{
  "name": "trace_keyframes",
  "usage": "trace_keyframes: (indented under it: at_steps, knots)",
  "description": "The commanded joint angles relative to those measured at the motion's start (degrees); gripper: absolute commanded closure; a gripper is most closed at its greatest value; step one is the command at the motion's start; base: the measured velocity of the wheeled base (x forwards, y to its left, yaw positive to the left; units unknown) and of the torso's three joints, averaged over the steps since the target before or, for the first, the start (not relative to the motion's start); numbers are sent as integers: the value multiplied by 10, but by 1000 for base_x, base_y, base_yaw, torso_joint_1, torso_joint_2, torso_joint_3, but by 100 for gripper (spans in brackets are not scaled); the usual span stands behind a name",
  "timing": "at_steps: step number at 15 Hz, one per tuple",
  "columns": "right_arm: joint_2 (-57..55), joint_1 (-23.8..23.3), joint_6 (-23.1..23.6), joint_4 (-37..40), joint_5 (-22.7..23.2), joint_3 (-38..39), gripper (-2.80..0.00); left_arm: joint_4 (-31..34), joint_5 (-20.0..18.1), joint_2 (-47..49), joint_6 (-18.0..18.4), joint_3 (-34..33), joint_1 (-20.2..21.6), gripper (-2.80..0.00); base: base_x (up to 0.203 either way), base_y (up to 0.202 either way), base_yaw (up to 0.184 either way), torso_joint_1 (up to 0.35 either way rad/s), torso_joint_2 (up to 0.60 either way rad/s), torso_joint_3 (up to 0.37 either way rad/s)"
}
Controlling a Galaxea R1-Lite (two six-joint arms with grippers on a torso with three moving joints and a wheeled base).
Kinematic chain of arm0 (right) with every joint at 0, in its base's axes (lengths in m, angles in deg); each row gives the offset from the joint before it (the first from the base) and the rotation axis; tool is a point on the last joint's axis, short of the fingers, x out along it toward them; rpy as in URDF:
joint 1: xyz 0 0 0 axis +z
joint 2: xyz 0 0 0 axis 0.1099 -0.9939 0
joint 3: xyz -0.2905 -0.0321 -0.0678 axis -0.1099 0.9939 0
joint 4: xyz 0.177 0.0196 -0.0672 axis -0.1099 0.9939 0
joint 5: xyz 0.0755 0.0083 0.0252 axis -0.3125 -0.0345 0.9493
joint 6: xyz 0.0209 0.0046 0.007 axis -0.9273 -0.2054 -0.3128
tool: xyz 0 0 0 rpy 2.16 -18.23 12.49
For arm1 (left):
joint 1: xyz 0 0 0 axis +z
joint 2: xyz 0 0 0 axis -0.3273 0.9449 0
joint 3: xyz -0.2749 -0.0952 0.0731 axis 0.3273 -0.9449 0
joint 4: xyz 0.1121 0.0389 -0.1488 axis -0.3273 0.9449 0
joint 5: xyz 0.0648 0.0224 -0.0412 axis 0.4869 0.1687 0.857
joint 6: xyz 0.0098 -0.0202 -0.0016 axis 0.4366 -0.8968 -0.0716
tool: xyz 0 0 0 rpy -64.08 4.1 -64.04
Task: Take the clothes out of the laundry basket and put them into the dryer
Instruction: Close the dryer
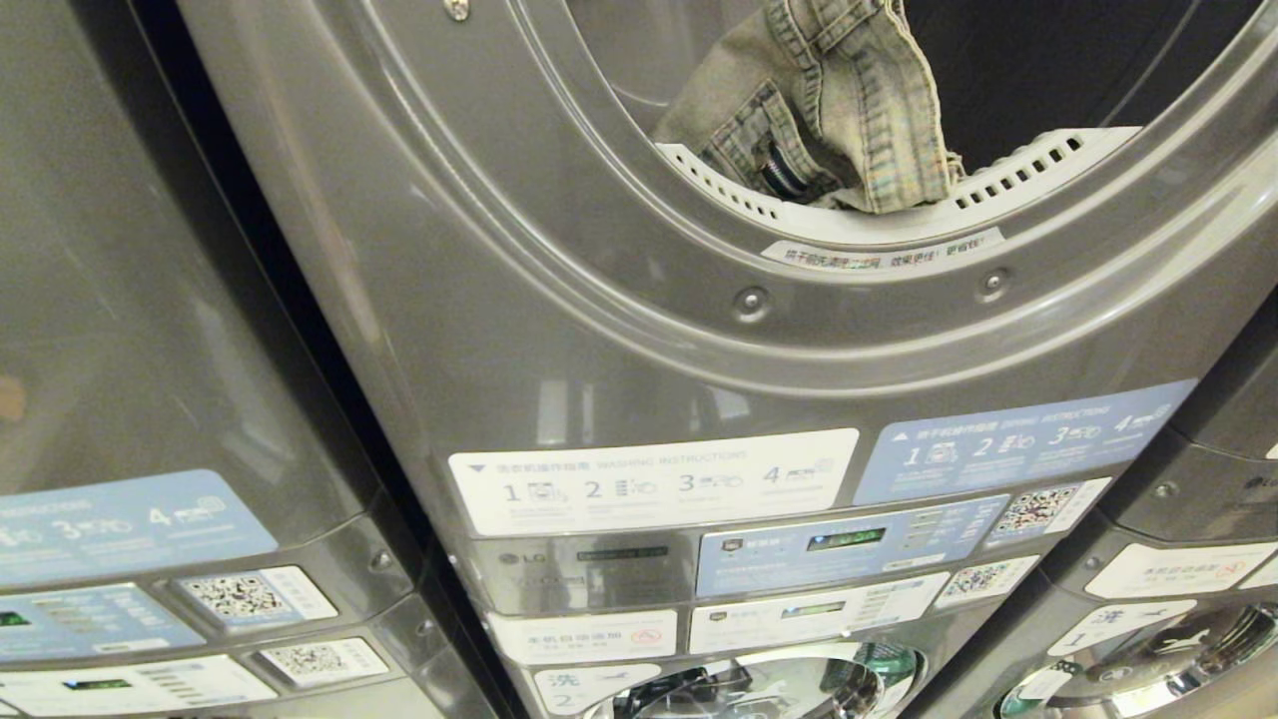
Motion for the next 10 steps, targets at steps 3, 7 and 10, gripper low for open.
trace_keyframes:
  at_steps: [3, 7, 10]
  knots:
    - [0, 0, -3, -1, -6, 0, 0, -1, -1, 0, 2, 0, 0, 0, 0, 0, 0, 0, 0, 0]
    - [0, 0, -15, -1, -12, 0, 0, 1, 0, 0, 2, 0, 0, 0, 0, 0, 0, 0, 0, 0]
    - [0, 0, -13, 1, -11, 0, 0, 1, 0, 0, 2, 0, 1, 0, 0, 0, 0, 0, 0, 0]
